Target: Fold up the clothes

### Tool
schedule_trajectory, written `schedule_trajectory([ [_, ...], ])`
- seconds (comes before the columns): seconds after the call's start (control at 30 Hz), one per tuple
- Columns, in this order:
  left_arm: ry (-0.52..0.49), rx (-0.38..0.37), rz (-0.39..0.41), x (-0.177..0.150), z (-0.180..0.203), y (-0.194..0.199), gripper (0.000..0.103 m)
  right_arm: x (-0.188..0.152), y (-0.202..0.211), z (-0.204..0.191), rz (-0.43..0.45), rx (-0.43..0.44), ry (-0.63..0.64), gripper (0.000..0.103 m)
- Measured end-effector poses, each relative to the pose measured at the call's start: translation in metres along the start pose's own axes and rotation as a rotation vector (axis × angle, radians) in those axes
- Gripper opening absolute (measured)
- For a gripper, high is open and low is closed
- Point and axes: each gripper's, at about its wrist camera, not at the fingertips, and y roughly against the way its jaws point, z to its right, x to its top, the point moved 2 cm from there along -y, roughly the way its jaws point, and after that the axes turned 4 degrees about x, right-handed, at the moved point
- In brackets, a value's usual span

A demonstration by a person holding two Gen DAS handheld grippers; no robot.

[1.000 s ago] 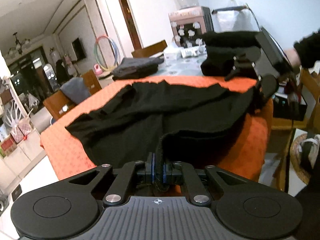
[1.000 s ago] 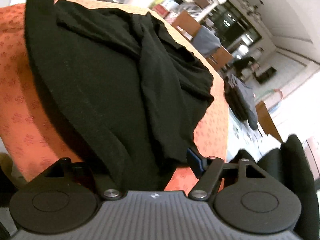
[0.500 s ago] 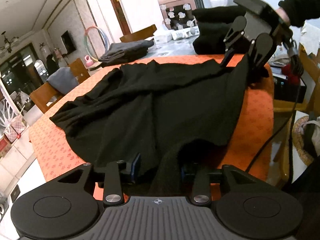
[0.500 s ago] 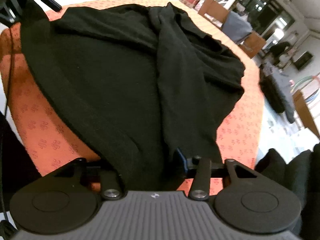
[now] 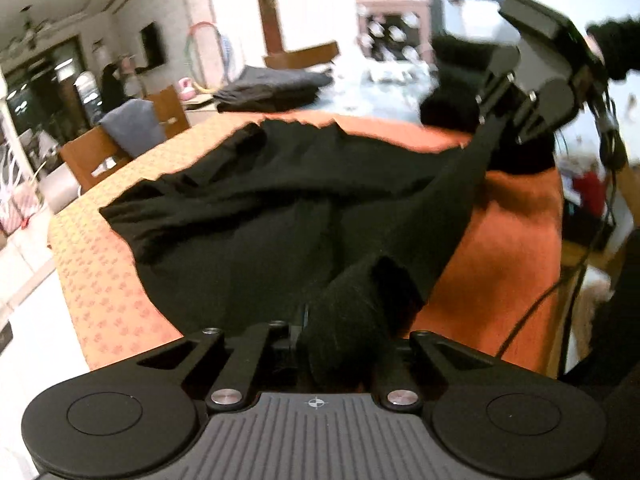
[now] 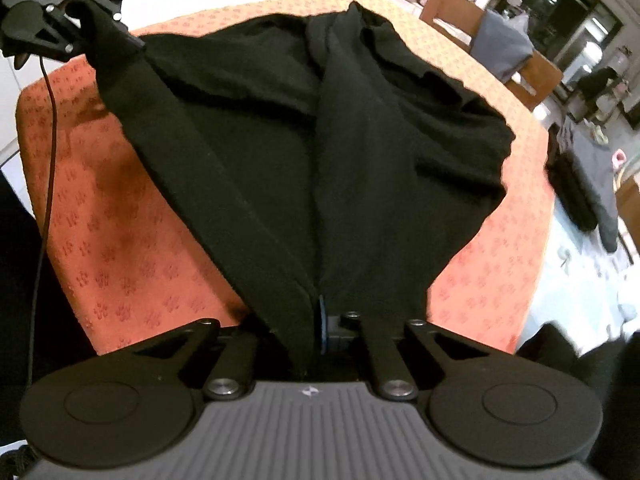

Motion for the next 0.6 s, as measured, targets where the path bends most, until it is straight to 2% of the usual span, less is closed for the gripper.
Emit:
schedule_trajectory([
  [0.2, 0.114, 0.045, 0.023, 0.039, -0.041, -0.009, 0.010, 0.037, 0.021, 0.039, 0.012, 0.004, 0.079, 0.007],
  [0.37, 0.209, 0.082, 0.041, 0.070, -0.075, -0.018, 0.010, 0.072, 0.007, 0.084, 0.009, 0.005, 0.149, 0.005],
  [0.47, 0.259, 0.104, 0.016, 0.075, -0.102, -0.047, 0.010, 0.093, -0.007, 0.109, 0.001, 0.012, 0.185, 0.005],
  [0.6, 0.352, 0.099, -0.055, 0.060, -0.128, -0.091, 0.010, 0.111, -0.051, 0.138, -0.020, 0.069, 0.197, 0.005],
])
